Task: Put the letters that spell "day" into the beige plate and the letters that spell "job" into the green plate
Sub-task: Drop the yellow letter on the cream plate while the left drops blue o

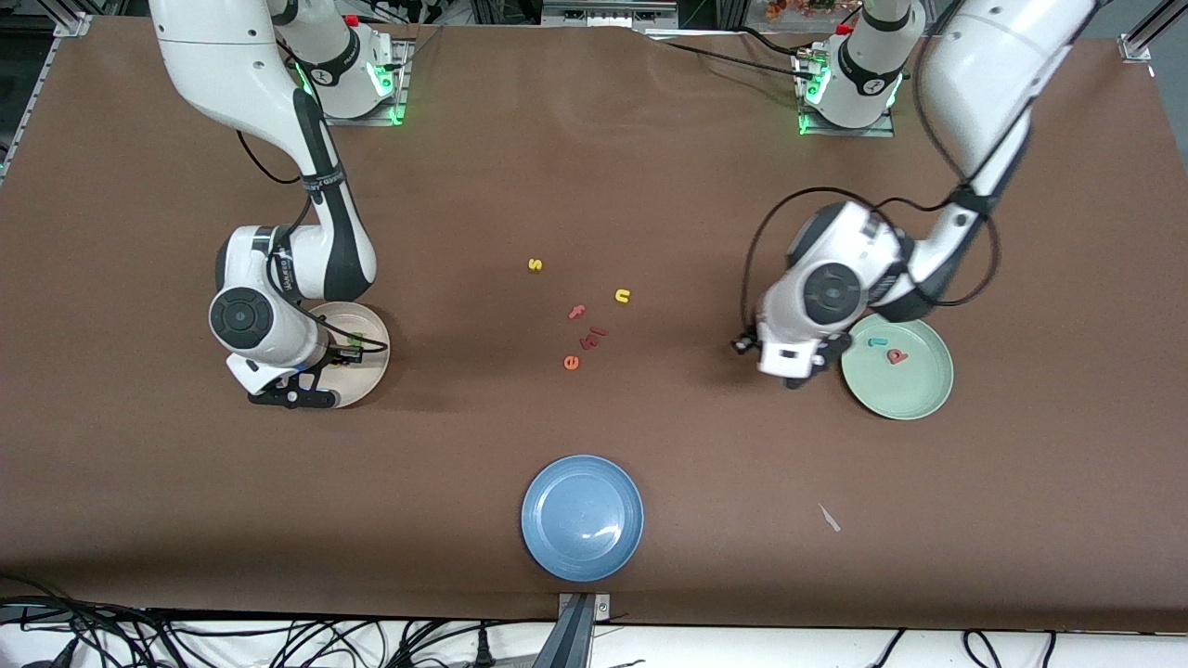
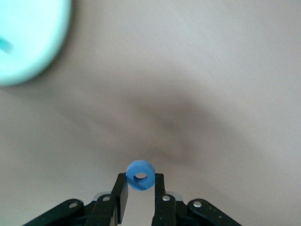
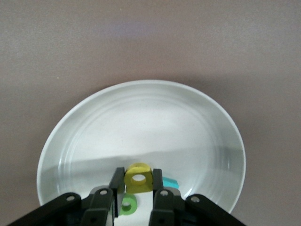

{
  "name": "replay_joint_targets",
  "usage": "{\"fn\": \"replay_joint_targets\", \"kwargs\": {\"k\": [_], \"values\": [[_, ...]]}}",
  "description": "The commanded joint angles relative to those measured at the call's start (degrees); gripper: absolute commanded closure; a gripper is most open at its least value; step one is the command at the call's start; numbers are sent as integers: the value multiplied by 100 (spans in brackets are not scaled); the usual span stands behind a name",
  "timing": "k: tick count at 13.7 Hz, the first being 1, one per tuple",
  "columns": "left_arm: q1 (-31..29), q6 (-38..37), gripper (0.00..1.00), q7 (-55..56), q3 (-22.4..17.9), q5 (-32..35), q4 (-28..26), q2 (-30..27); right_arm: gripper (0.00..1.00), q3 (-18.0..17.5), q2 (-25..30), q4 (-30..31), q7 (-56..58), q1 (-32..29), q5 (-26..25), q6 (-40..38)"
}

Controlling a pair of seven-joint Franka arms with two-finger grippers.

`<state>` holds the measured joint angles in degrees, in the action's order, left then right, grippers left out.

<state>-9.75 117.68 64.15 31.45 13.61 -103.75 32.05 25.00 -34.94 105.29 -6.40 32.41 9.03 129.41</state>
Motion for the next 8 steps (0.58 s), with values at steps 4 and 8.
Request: {"fn": "replay_joint_targets", "kwargs": {"k": [4, 8], "values": [[-1326, -343, 100, -2010, 19, 177, -137, -50, 0, -66, 13, 18, 34, 20, 284, 49], [-1617, 167, 100, -2355, -7, 456, -84, 301, 0, -66, 110, -113, 78, 46, 284, -213]]}}
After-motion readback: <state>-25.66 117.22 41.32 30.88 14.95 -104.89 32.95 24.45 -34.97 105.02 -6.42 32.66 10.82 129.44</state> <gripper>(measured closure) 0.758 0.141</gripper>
